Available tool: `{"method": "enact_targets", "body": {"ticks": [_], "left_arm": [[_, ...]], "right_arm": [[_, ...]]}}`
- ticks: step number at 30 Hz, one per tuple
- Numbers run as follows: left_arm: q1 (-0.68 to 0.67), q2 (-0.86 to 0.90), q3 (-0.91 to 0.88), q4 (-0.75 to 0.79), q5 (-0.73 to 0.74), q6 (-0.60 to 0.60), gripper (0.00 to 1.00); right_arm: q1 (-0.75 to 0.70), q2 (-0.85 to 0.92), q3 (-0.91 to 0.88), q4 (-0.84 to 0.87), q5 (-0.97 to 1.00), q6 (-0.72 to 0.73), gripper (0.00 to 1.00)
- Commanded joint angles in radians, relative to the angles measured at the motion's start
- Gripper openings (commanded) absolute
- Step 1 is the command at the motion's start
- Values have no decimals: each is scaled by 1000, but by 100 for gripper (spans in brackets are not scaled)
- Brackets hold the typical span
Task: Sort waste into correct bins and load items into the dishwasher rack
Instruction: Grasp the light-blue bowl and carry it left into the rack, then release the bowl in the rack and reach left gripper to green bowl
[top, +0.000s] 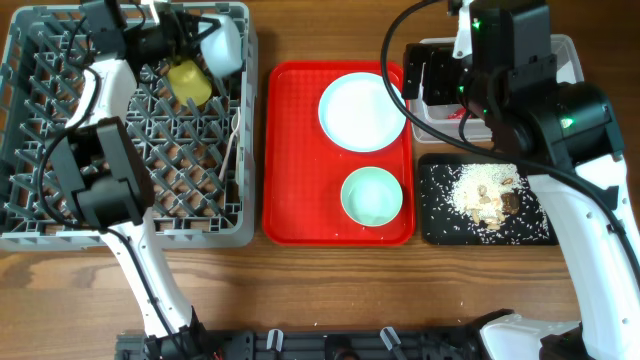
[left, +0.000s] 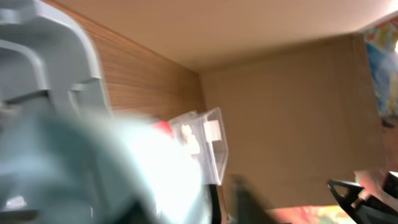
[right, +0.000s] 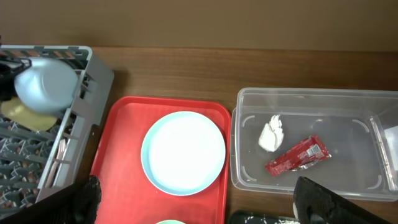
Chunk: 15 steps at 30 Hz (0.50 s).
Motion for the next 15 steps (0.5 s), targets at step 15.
{"method": "enact_targets", "body": {"ticks": [15], "left_arm": [[124, -296, -3, -8, -30, -18, 100]], "right_arm": [[-3, 11, -1, 2, -6, -8, 100]]}}
